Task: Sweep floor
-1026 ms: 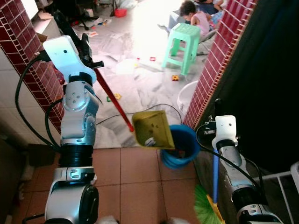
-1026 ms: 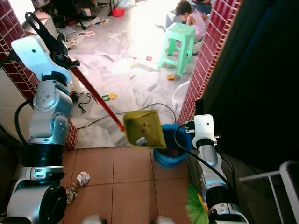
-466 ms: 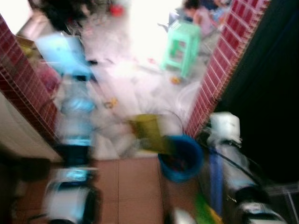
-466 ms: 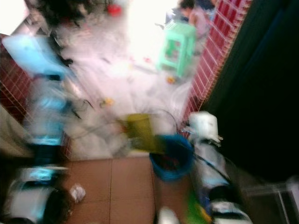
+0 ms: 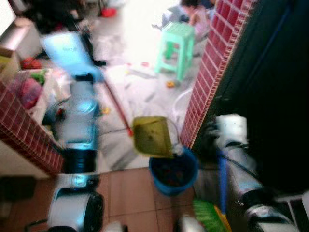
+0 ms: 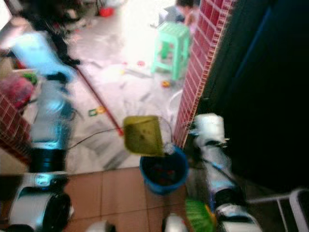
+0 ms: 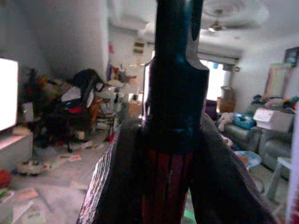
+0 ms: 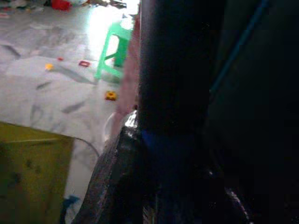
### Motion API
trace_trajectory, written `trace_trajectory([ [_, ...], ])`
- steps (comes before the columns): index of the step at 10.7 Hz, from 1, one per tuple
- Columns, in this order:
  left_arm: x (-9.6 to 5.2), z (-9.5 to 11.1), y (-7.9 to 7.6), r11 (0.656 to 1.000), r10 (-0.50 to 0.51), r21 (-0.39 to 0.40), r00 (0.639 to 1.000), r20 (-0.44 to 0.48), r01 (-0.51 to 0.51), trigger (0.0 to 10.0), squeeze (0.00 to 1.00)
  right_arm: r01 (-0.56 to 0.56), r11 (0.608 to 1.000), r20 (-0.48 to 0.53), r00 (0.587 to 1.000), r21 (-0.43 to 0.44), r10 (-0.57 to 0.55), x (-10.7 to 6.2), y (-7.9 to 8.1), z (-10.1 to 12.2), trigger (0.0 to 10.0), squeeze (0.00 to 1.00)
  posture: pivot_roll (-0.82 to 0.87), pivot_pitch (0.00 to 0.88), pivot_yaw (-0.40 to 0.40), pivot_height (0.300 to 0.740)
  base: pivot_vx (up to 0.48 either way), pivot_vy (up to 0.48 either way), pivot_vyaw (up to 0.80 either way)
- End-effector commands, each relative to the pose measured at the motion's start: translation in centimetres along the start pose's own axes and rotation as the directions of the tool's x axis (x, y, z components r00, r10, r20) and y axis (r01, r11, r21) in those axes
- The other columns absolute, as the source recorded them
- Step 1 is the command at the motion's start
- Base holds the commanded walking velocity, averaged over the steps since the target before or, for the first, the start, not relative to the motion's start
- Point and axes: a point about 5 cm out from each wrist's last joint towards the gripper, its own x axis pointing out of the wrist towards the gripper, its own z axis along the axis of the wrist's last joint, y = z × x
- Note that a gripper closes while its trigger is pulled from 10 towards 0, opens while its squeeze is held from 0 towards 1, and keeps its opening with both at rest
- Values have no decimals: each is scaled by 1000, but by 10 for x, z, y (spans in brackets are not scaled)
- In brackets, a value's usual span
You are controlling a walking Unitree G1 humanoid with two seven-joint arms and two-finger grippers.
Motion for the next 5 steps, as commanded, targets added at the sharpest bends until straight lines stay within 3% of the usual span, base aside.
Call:
trace_trajectory([
  [1,2,10,1,999,0,-49,999,35,2,10000,0,-27,1000,28,999,-13,28,3,8,7,10000,0,-74,0,-5,740,0,0,0],
  [5,0,11,0,987,-142,81,989,33,139,10000,0,-35,999,27,999,-24,36,4,7,6,10000,0,-74,0,-14,740,0,0,0],
])
